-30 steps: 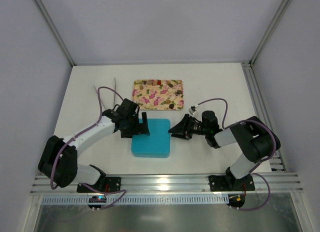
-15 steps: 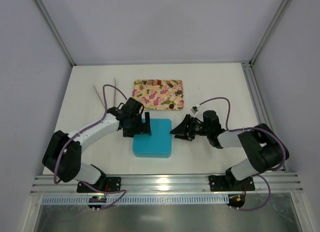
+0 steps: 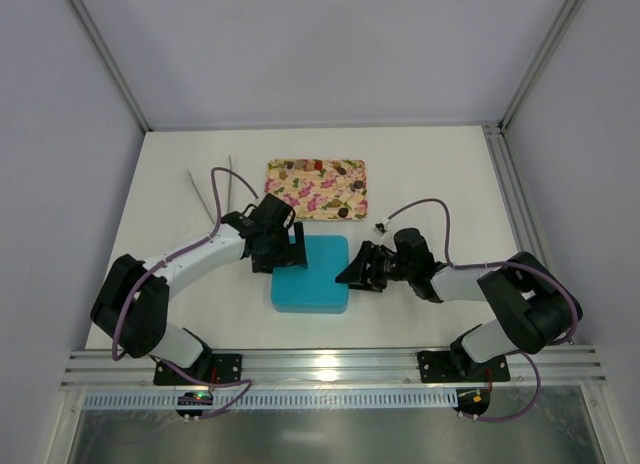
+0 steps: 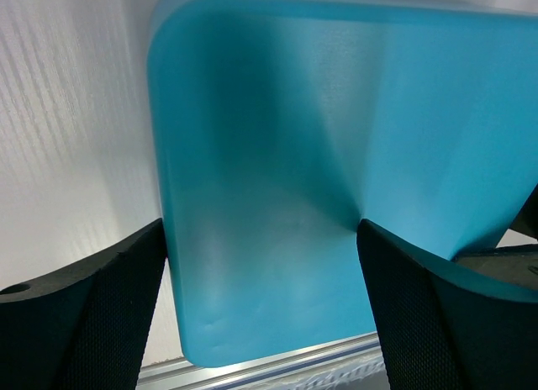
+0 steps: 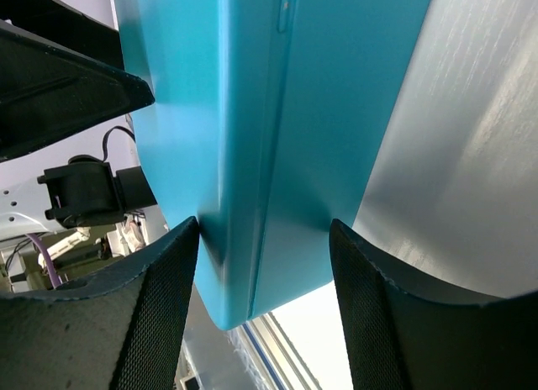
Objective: Pack the chocolate
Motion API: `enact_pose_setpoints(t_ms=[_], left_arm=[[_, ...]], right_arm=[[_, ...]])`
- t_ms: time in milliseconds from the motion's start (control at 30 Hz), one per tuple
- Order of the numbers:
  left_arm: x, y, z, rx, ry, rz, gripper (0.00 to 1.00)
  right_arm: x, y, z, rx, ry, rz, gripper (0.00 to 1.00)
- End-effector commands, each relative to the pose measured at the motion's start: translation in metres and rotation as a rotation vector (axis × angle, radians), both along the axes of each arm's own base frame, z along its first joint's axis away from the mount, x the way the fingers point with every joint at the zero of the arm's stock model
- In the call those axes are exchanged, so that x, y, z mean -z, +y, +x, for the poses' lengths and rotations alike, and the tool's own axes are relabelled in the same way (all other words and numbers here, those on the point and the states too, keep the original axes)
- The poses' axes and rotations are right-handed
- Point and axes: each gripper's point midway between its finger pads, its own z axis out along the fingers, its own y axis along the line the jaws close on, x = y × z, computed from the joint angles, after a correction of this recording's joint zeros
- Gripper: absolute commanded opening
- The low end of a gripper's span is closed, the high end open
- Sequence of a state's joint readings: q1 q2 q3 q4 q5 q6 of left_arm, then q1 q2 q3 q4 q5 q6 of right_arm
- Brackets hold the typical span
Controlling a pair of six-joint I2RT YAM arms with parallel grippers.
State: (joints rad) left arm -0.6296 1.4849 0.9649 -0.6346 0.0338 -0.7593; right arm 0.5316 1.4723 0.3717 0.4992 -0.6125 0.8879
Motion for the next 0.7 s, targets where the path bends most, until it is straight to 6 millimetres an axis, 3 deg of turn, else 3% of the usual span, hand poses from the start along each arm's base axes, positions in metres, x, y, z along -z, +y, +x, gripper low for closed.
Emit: enact_pose_setpoints(t_ms=[0,267,433,667], left_arm=[[0.035,0.026,-0.014,-0.021,0.065,0.167,0.88],[0.05,0.03,-0.028,-0.015,0.104,0.2,0.88],[0.057,0.034,-0.04,-0.015,0.134,0.197,0.87],[0.065,0.044,-0.064,-0.013,0.179,0.184,0.85]], right_arm=[[0.012,-0.006,-0.002,0.022,-0.022,-0.056,0.63],[0.036,-0.015,-0.014,0.061,0.045,-0.066,0.56],[0.04,-0.018,-0.02,0.063,0.056,-0.072,0.46],[0.02,-0.02,-0.022,0.071,0.017,-0.044,0.47]])
